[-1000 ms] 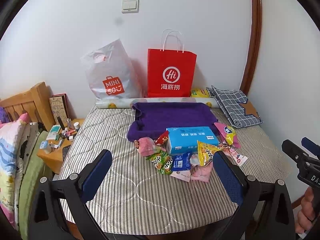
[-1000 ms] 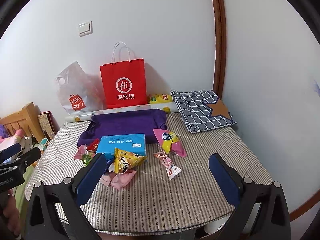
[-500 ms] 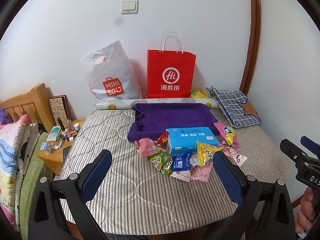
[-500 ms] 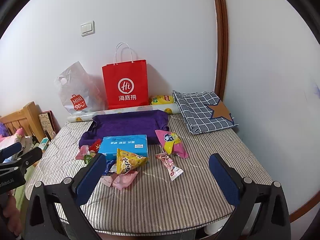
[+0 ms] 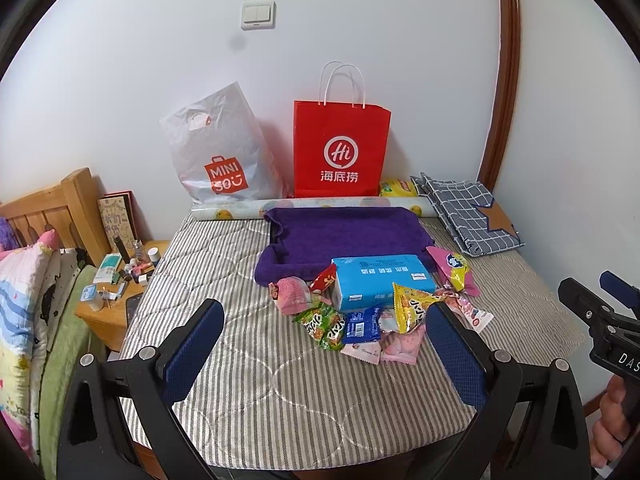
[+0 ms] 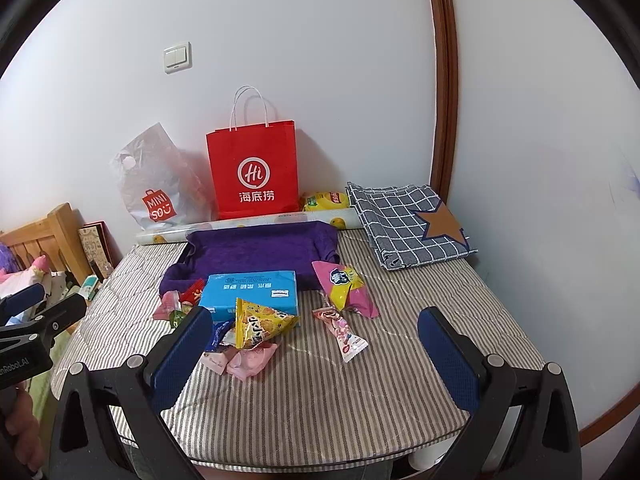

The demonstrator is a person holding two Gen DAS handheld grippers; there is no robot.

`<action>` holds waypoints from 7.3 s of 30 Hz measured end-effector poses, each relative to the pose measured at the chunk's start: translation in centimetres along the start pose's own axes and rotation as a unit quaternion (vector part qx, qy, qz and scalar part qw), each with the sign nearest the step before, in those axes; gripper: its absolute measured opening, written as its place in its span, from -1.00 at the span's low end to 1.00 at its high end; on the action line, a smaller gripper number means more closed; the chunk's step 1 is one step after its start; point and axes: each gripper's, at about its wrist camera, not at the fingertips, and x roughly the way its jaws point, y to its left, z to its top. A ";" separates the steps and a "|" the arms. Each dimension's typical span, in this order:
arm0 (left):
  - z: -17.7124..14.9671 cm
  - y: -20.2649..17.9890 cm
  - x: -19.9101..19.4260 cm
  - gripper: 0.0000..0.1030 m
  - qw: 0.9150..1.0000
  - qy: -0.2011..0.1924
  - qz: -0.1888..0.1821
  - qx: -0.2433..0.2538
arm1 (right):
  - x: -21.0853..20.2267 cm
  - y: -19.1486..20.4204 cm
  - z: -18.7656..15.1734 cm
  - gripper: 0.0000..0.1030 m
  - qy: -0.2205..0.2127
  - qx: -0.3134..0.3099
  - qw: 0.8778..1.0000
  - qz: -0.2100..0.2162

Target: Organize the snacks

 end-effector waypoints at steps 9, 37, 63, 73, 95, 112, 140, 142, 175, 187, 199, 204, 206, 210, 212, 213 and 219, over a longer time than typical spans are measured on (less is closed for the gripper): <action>0.0 -0.1 0.0 0.94 1.000 0.000 0.000 0.001 | 0.0 0.1 0.0 1.00 -0.001 0.000 1.000 0.001; -0.5 -0.4 0.3 0.94 1.000 0.003 -0.010 0.007 | -0.1 0.8 -0.4 1.00 -0.001 -0.006 1.000 0.009; -4.1 3.2 13.4 0.94 0.992 0.126 -0.007 -0.030 | 12.5 0.2 -5.4 0.99 0.107 -0.050 0.992 -0.050; -5.7 5.6 17.4 0.89 0.988 0.151 0.003 -0.033 | 17.1 -4.2 -5.6 0.99 0.119 0.024 0.992 -0.013; -3.8 8.3 18.7 0.50 0.985 0.153 -0.046 -0.060 | 26.5 -3.9 -6.3 -0.20 0.177 -0.023 0.984 0.000; 0.6 7.9 25.6 0.48 0.978 0.184 -0.032 -0.088 | 26.5 -4.3 -6.5 -0.27 0.175 -0.009 0.985 0.003; -3.2 9.1 23.6 -0.02 0.971 0.214 -0.057 -0.089 | 26.7 -4.4 -6.5 -0.25 0.174 -0.009 0.985 0.005; -3.1 9.1 22.7 -0.02 0.974 0.206 -0.051 -0.082 | 26.6 -4.5 -6.4 -0.43 0.173 -0.009 0.985 0.002; 2.7 6.3 14.6 -0.02 0.980 0.135 -0.133 -0.055 | 16.3 -1.8 -0.5 -0.62 0.108 -0.002 0.994 0.029; 6.5 2.1 16.2 -0.02 0.976 0.130 -0.176 -0.018 | 17.7 -0.4 3.5 -0.62 0.090 -0.008 0.995 0.049; 9.4 1.2 19.1 -0.02 0.974 0.131 -0.185 -0.007 | 20.8 0.1 6.8 -0.62 0.075 -0.003 0.996 0.052; 10.8 1.3 20.8 -0.02 0.975 0.132 -0.179 0.003 | 22.9 0.1 8.0 -0.63 0.071 -0.001 0.996 0.052; 11.5 1.5 21.7 -0.02 0.976 0.132 -0.176 0.005 | 24.0 0.2 8.6 -0.62 0.070 0.000 0.996 0.050; 13.0 2.0 23.4 -0.02 0.976 0.135 -0.173 -0.002 | 25.8 0.5 9.6 -0.63 0.069 -0.005 0.996 0.050; 13.7 2.1 24.2 -0.02 0.976 0.135 -0.173 -0.004 | 26.9 0.8 10.2 -0.62 0.069 -0.008 0.996 0.049; 14.2 2.1 24.7 -0.02 0.976 0.135 -0.172 -0.004 | 27.4 0.8 10.5 -0.62 0.069 -0.009 0.996 0.050; 15.8 2.4 27.6 -0.02 0.976 0.138 -0.169 -0.004 | 30.2 1.1 11.9 -0.62 0.067 -0.011 0.996 0.051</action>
